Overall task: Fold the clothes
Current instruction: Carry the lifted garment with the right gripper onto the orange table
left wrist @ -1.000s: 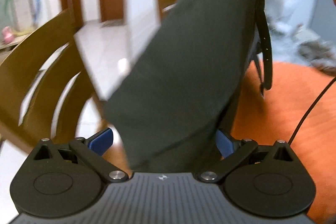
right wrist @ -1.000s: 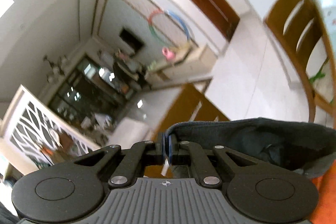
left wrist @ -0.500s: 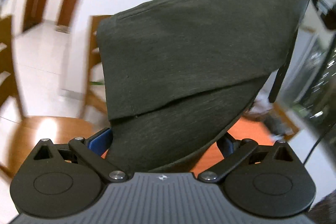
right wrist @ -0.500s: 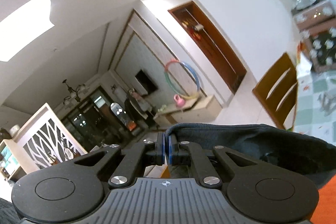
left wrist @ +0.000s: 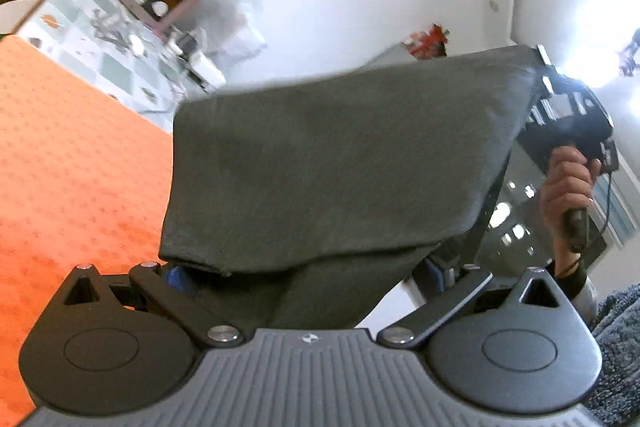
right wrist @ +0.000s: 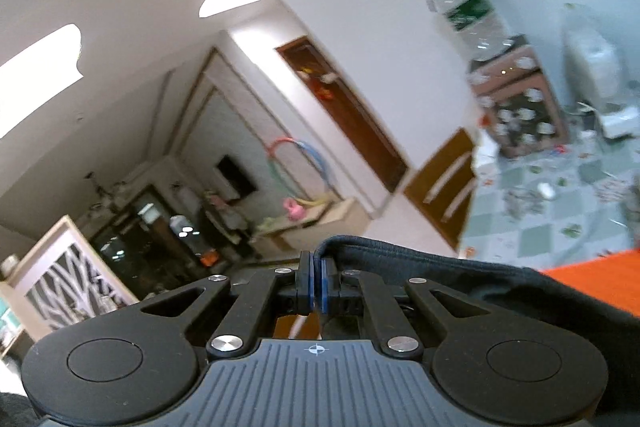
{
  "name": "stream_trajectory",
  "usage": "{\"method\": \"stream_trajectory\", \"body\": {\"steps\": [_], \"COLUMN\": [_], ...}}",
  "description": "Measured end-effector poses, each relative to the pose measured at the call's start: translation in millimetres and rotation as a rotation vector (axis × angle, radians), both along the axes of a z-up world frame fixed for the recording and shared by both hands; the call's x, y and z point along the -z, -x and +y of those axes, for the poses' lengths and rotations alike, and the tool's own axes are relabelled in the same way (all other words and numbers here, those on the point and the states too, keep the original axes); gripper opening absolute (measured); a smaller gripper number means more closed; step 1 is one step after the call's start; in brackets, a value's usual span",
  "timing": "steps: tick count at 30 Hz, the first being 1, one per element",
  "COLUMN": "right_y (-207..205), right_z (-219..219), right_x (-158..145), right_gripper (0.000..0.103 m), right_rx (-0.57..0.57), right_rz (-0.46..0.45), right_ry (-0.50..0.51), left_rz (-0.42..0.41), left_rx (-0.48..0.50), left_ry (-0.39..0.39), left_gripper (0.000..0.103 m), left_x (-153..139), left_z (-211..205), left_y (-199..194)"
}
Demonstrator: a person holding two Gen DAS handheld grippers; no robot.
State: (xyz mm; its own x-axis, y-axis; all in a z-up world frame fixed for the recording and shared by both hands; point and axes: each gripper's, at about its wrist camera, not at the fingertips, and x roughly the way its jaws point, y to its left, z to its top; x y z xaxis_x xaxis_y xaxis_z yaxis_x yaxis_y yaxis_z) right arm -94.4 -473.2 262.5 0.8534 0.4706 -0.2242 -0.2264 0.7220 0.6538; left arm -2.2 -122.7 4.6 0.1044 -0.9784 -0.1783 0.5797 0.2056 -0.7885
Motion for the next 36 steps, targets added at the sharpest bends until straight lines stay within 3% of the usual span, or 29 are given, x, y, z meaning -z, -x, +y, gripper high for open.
{"method": "stream_trajectory", "body": {"steps": [3,8,15,18,22,25,29,36], "right_y": [7,-39,-132,-172,-209,-216,-205,-165], "right_z": [-15,-19,-21,-24,-25,-33,-51,-109], "right_x": [7,45,121,143,162,171,177,199], "right_gripper": [0.006,0.006,0.006,0.007,0.013,0.02,0.037,0.038], "right_rx": [0.038,0.068,0.159,0.228,0.272,0.294,0.304,0.307], "right_rz": [0.064,0.194,0.305,0.32,0.374,0.393,0.399,0.44], "right_ry": [0.01,0.079,0.161,0.156,0.239,0.252,0.231,0.266], "left_rz": [-0.019,-0.026,-0.043,-0.054,-0.074,-0.089,-0.082,-0.085], "left_rx": [0.024,0.002,-0.121,-0.178,-0.24,-0.26,-0.269,-0.277], "left_ry": [0.008,-0.043,-0.207,-0.263,-0.32,-0.35,-0.37,-0.412], "left_gripper": [0.102,0.1,0.1,0.1,0.101,0.101,0.101,0.101], "left_x": [-1,12,10,3,-8,-14,-20,-19], "left_z": [-5,5,47,71,94,97,86,26], "left_y": [12,19,0,-9,-22,-38,-59,-93]}}
